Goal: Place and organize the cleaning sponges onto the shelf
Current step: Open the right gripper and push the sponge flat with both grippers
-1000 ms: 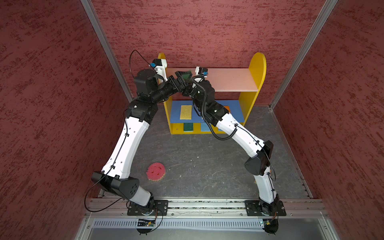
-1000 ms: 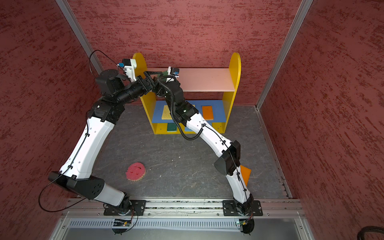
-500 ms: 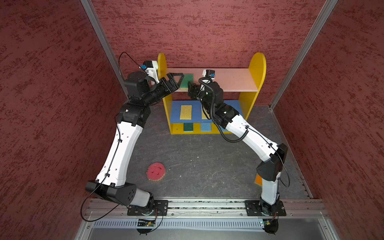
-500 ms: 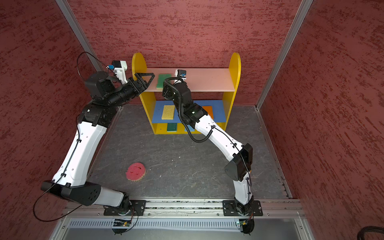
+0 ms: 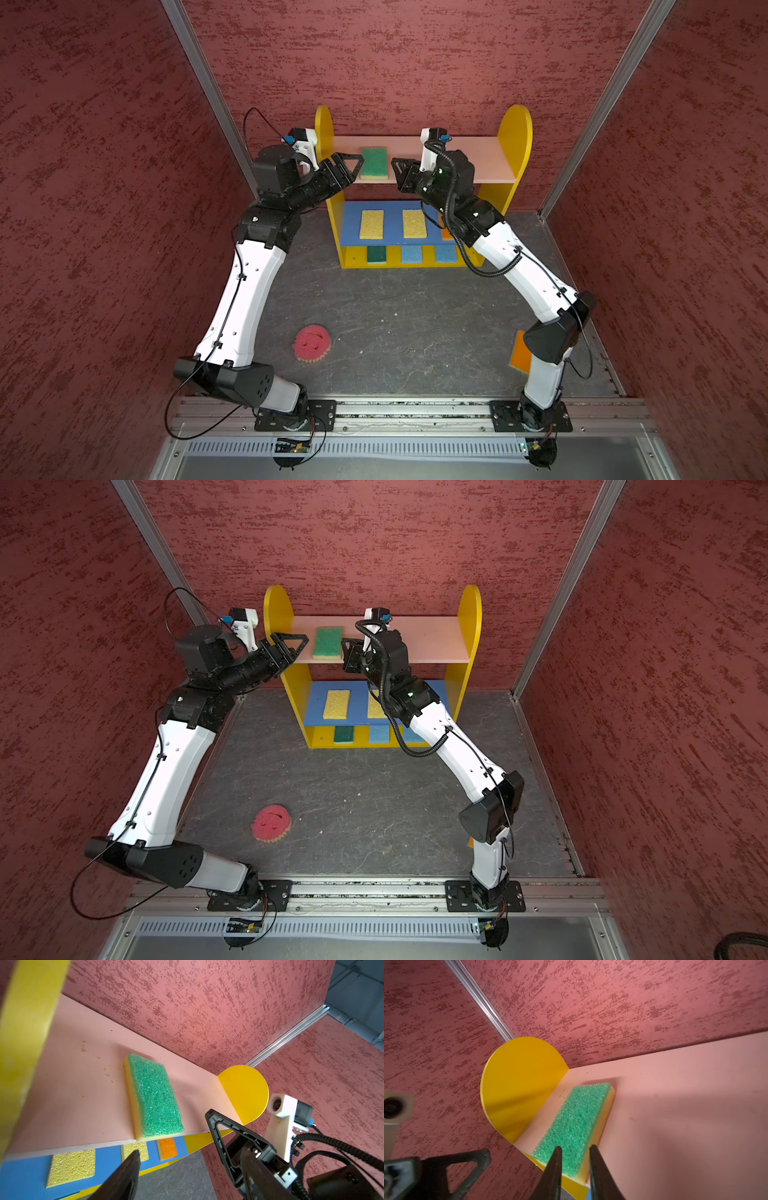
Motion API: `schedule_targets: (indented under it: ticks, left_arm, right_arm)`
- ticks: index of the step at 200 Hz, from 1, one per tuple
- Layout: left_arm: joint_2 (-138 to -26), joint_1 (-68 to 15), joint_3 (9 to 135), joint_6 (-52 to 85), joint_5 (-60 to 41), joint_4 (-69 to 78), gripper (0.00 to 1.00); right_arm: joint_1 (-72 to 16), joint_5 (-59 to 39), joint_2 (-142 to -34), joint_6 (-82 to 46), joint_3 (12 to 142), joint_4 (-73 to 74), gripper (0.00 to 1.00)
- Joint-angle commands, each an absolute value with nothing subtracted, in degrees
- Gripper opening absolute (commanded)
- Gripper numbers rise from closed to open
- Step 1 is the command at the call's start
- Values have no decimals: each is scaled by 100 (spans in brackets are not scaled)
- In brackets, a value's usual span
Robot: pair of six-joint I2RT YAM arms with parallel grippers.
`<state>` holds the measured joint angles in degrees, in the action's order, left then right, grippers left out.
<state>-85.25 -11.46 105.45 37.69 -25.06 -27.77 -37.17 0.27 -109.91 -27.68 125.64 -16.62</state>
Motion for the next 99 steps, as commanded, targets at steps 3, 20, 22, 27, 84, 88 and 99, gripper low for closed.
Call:
schedule_targets:
  ticks: [3,20,22,27,84,88,99]
  left_arm:
    - [-8787,-1269,10701,3719,-2636,-2875,73]
    - [-8920,-1342,10807,3671,-2622,-2940,72]
    - [-8934,-1351,10821,3671,-2607,-2943,72]
    - [-8953,-1366,10848,3665,-2594,-2958,72]
    - [-9061,-1384,10892,3656,-2461,-2869,70]
    - [-9069,-1381,10904,3656,-2461,-2872,69]
    - [-9104,-1375,10941,3657,-2452,-2879,69]
  right_arm:
    - [-3700,-516,-11366,-3003,13144,-2271,25]
    - [-3691,-594,-11548,-3031,13385,-2385,25]
    - [-3694,-606,-11566,-3036,13405,-2394,25]
    - [-3683,-619,-11600,-3049,13449,-2408,25]
    - [-3600,-806,-11938,-3197,13782,-2532,25]
    - [-3595,-817,-11956,-3214,13797,-2523,25]
    - [-3578,-850,-12003,-3250,13824,-2505,25]
